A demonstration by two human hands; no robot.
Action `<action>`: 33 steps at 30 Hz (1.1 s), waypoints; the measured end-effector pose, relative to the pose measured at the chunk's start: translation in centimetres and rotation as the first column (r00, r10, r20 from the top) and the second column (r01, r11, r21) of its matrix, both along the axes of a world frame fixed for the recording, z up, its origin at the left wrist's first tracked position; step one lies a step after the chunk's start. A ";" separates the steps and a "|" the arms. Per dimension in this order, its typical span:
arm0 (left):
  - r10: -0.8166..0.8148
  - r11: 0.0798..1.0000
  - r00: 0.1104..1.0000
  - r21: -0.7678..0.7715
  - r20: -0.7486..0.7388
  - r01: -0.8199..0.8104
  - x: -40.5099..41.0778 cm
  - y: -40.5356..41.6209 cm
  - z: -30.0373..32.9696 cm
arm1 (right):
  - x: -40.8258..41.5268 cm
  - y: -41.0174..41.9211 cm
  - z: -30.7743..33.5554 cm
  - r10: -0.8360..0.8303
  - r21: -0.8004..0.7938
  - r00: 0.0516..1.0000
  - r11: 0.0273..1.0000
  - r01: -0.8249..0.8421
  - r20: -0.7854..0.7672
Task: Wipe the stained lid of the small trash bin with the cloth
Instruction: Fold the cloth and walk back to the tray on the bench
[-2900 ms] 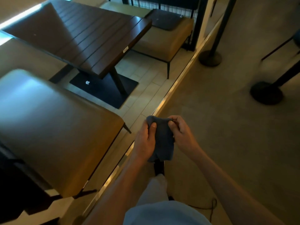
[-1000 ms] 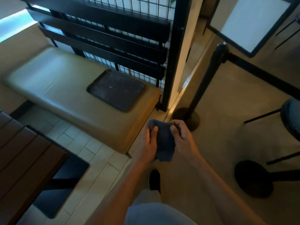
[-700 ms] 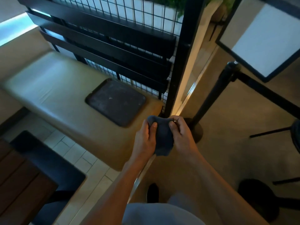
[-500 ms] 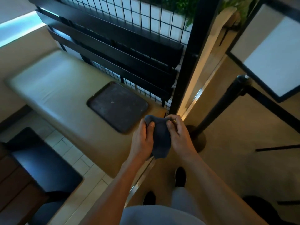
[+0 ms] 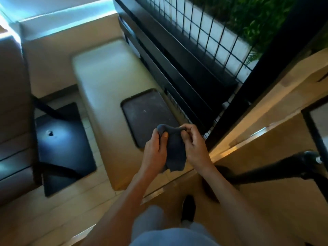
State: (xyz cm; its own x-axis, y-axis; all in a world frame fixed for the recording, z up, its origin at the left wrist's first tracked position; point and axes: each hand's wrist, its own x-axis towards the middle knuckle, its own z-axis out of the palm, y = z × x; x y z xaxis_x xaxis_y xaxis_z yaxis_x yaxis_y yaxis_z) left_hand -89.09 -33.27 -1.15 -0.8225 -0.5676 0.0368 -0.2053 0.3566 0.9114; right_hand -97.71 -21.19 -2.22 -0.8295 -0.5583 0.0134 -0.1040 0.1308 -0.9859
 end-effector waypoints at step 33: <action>0.297 0.955 0.945 -0.062 0.137 -0.291 -17.4 -21.7 -15.1 | -21.3 -25.6 -15.4 0.277 0.198 0.930 0.952 -0.232 -0.242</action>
State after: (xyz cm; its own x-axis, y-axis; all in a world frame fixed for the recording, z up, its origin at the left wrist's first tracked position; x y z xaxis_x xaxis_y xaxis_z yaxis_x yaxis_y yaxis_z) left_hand -106.46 -54.99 -16.29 -0.6172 -0.7857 -0.0410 -0.4340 0.2965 0.8507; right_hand -118.99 -46.80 -17.57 -0.6379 -0.7632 0.1028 -0.4082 0.2219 -0.8855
